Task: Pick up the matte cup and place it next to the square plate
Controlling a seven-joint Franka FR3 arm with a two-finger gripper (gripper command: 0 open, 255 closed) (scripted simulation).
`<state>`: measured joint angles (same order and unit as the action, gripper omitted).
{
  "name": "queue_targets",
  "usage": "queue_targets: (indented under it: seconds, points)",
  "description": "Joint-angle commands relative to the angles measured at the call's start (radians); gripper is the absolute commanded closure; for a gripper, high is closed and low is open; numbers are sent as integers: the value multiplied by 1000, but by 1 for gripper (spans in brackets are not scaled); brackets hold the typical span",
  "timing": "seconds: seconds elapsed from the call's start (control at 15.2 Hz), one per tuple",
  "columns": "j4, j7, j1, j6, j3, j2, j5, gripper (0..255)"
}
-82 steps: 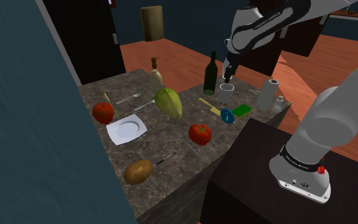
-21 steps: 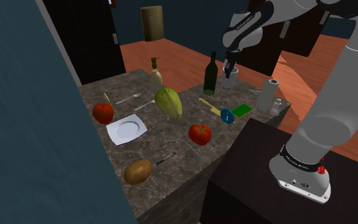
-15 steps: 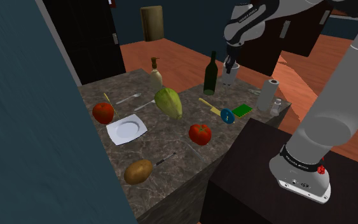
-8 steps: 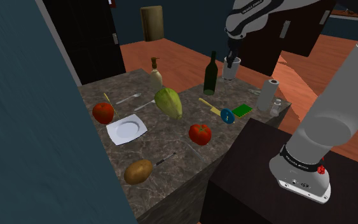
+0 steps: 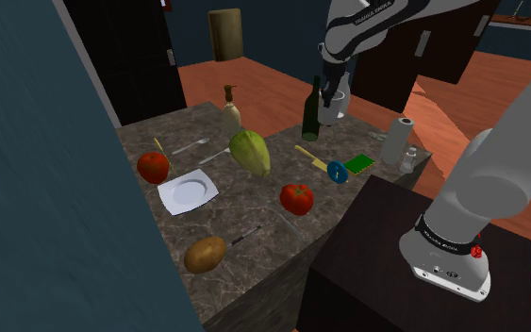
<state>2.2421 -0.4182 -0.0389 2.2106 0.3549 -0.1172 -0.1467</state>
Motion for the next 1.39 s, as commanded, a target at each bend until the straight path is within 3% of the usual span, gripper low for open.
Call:
queue_targets:
  seconds: [0.0, 0.66, 1.32]
  points:
    - [6, 57, 22, -11, -31, -13, -5, 255]
    - [18, 315, 132, -40, -181, -25, -4, 255]
    - [-84, 549, 245, -83, -317, 61, 14, 255]
